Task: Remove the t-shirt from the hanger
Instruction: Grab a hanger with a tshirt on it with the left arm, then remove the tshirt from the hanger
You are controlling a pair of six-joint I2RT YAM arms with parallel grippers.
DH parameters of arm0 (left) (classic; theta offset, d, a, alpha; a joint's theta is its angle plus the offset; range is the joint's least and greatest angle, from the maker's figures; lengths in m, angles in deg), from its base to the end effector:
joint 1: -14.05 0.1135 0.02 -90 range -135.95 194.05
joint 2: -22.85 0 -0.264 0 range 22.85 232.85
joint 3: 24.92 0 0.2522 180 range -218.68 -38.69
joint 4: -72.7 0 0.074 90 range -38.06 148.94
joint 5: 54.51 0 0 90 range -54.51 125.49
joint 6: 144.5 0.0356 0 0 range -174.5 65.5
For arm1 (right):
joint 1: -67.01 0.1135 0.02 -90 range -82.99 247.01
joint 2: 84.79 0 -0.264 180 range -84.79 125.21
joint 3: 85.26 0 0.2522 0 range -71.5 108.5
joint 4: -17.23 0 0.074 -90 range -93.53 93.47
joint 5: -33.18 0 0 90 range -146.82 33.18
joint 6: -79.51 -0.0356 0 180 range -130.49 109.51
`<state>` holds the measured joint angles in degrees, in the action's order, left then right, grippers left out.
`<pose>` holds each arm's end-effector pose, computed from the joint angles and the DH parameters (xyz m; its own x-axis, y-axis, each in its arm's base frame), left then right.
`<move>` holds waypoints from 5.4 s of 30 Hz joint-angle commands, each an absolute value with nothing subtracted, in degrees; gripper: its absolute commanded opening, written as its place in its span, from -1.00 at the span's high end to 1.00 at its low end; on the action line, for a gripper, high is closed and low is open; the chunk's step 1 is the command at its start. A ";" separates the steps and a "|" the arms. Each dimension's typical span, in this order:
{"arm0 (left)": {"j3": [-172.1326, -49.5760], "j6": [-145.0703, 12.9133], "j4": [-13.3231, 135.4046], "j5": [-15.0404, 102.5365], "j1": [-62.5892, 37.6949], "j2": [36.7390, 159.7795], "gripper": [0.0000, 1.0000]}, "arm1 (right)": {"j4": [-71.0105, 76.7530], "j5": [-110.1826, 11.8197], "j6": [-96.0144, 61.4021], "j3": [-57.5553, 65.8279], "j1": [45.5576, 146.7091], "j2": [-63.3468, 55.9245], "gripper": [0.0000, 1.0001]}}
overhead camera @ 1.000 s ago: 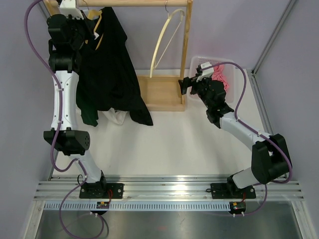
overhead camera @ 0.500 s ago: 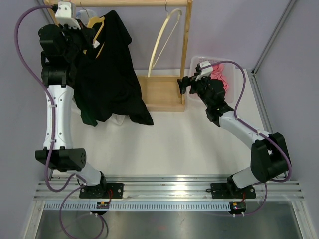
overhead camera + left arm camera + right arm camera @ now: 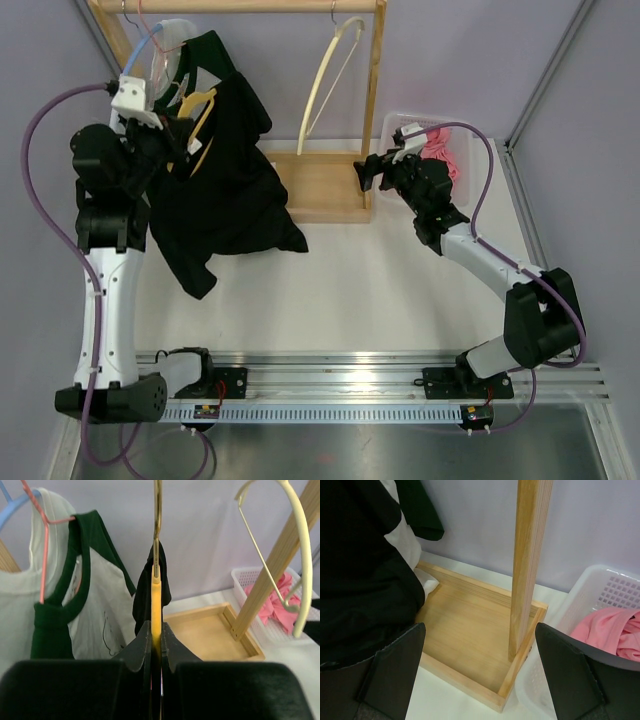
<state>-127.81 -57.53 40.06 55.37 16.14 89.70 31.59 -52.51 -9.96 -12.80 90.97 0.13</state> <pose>0.2277 -0.0038 0.5110 0.0431 -0.0482 -0.9979 0.3076 0.9509 -0.0326 0.3209 0.1455 0.3257 0.0347 0.0053 -0.9994 -0.4733 0.8808 -0.0117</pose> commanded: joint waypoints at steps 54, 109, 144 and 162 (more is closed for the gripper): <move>-76.83 -60.83 66.94 68.88 15.11 59.24 1.00 | 58.22 -50.48 -32.91 -5.58 114.46 20.41 -0.76; -83.51 -51.77 51.03 91.12 9.57 57.22 1.00 | 42.49 -80.29 -18.93 -18.15 109.90 1.16 1.00; -84.13 -42.81 47.87 75.38 2.63 65.22 1.00 | 36.87 -60.13 -24.30 -20.35 104.89 -6.22 1.00; -86.15 -37.01 40.31 73.28 -0.36 63.46 1.00 | 34.93 -76.41 -22.36 -24.47 101.90 -10.08 1.00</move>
<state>-83.11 -39.36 42.82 74.38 -0.06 64.11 32.31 -66.89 -23.94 -23.53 105.38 -7.25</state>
